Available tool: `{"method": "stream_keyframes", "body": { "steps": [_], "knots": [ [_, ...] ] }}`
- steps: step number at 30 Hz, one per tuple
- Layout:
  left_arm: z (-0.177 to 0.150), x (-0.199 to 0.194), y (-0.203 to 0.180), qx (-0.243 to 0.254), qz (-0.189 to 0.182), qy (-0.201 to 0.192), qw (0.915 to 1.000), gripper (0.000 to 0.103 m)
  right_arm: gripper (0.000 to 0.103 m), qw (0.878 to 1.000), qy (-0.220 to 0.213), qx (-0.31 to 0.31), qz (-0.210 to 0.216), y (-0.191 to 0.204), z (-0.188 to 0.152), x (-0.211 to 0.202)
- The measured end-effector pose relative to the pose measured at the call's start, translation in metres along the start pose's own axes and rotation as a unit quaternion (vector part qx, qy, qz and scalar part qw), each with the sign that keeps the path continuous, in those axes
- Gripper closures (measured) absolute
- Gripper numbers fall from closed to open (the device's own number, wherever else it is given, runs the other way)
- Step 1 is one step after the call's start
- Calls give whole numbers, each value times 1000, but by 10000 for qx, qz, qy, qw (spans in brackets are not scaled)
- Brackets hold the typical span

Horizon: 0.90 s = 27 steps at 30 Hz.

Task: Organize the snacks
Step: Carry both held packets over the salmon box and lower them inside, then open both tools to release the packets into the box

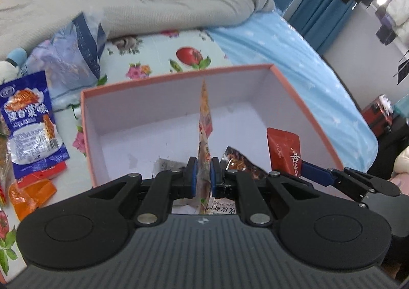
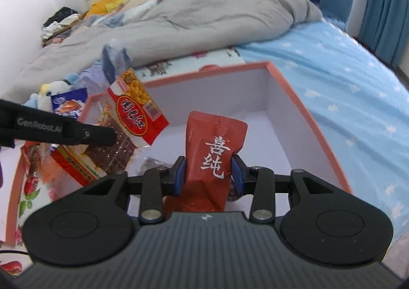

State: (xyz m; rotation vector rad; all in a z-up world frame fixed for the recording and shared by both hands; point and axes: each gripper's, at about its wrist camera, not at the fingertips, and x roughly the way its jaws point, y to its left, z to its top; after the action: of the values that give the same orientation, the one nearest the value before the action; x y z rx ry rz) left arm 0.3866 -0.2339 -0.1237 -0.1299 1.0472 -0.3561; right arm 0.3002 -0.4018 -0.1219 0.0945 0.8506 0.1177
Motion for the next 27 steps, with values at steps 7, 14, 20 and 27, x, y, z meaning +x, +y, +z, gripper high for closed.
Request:
{"method": "stream_keyframes", "body": {
  "steps": [7,14,20,27],
  "knots": [
    [0,17,3,150,183,178,9996,91,62,9996,235,163,-2,-5,-8,18],
    [-1,5,8,43,183,130,9997,90,46,9988,312,369,36,-8,-9,13],
    [-4,-30,9,7,136,-91,9999,90,33,9994,31,319,94,3,-4,-16],
    [-14,-86,6,81,91,-502,9987,90,33,9989,-396,134,190,24,-1,-60]
  ]
}}
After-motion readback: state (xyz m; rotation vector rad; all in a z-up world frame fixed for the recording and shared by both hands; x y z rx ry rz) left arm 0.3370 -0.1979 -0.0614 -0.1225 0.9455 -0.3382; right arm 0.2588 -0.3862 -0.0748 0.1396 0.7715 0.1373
